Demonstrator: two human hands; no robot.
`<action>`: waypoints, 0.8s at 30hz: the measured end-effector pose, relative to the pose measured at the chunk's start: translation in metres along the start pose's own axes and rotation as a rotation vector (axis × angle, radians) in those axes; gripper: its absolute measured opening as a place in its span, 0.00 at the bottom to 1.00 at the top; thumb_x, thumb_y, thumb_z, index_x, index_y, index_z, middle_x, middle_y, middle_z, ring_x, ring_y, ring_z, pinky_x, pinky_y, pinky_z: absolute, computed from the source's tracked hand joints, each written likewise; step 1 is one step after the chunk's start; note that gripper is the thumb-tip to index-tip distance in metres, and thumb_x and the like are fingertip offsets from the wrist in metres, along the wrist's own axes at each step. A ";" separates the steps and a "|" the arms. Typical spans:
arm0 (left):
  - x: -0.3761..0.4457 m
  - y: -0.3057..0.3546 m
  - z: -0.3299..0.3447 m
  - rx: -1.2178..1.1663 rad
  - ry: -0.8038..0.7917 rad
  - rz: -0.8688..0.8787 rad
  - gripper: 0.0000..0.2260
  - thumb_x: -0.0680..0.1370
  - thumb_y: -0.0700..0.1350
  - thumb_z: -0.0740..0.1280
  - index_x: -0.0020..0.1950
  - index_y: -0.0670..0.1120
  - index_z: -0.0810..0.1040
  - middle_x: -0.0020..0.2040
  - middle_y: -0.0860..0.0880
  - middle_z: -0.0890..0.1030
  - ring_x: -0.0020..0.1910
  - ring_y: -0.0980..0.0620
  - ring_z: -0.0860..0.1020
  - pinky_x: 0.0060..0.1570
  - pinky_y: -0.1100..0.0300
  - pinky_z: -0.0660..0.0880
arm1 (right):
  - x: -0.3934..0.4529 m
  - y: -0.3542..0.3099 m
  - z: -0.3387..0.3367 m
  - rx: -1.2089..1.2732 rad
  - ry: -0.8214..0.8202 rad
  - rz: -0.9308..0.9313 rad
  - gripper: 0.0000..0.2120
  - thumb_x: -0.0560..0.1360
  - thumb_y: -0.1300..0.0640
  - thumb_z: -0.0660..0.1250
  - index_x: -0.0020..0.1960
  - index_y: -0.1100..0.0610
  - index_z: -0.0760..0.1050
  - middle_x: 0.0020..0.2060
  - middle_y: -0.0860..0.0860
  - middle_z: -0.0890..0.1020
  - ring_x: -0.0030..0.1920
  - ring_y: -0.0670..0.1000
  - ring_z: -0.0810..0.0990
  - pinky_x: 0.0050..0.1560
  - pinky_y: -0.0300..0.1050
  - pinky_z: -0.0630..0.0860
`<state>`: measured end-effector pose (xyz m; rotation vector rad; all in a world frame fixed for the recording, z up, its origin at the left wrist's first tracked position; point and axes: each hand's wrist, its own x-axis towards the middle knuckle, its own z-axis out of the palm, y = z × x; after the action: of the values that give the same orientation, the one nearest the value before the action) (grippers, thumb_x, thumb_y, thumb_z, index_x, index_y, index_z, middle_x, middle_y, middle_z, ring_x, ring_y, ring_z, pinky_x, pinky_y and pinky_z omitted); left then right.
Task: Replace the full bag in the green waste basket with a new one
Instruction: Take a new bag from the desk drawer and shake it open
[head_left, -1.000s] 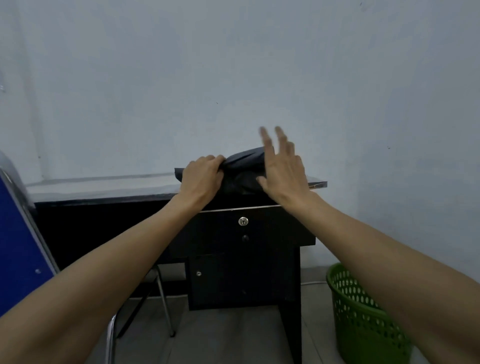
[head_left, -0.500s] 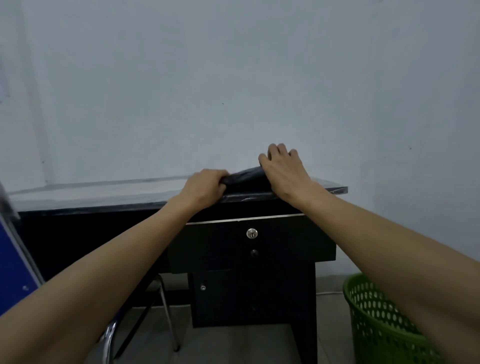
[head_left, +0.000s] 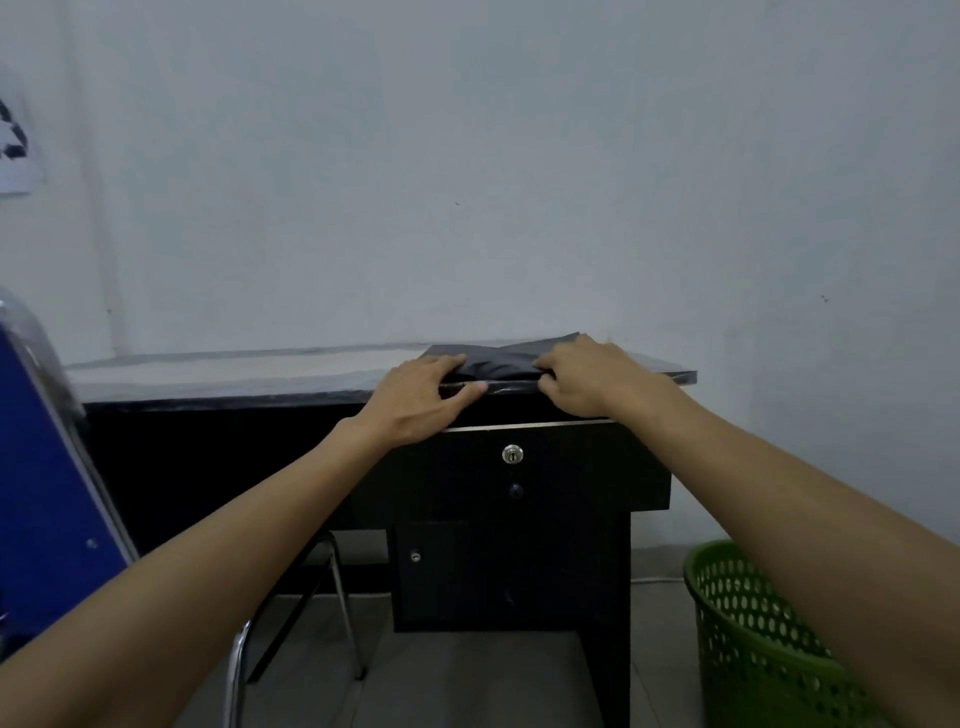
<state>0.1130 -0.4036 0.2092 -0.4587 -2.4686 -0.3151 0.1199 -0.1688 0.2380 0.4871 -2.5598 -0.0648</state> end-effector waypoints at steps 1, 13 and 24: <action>-0.006 0.003 0.000 0.001 0.004 0.006 0.32 0.78 0.68 0.55 0.75 0.51 0.67 0.73 0.49 0.70 0.72 0.49 0.68 0.71 0.52 0.64 | -0.003 -0.002 0.001 0.033 -0.021 0.012 0.18 0.78 0.51 0.55 0.65 0.53 0.73 0.63 0.55 0.77 0.64 0.58 0.70 0.63 0.59 0.67; -0.124 0.021 0.059 0.227 0.358 0.270 0.30 0.81 0.54 0.61 0.79 0.44 0.58 0.80 0.42 0.52 0.80 0.45 0.48 0.77 0.45 0.52 | -0.123 -0.050 0.073 0.108 0.511 -0.055 0.16 0.76 0.51 0.63 0.61 0.57 0.77 0.58 0.53 0.77 0.59 0.53 0.75 0.56 0.49 0.75; -0.147 -0.024 0.085 0.362 0.146 0.089 0.39 0.77 0.56 0.65 0.81 0.46 0.46 0.80 0.40 0.40 0.79 0.42 0.40 0.77 0.43 0.49 | -0.136 -0.056 0.114 0.014 0.146 0.014 0.41 0.76 0.52 0.64 0.80 0.52 0.43 0.79 0.55 0.41 0.78 0.58 0.43 0.74 0.65 0.53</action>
<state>0.1706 -0.4344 0.0507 -0.3741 -2.2874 0.1299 0.1880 -0.1787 0.0651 0.4614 -2.4218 -0.0056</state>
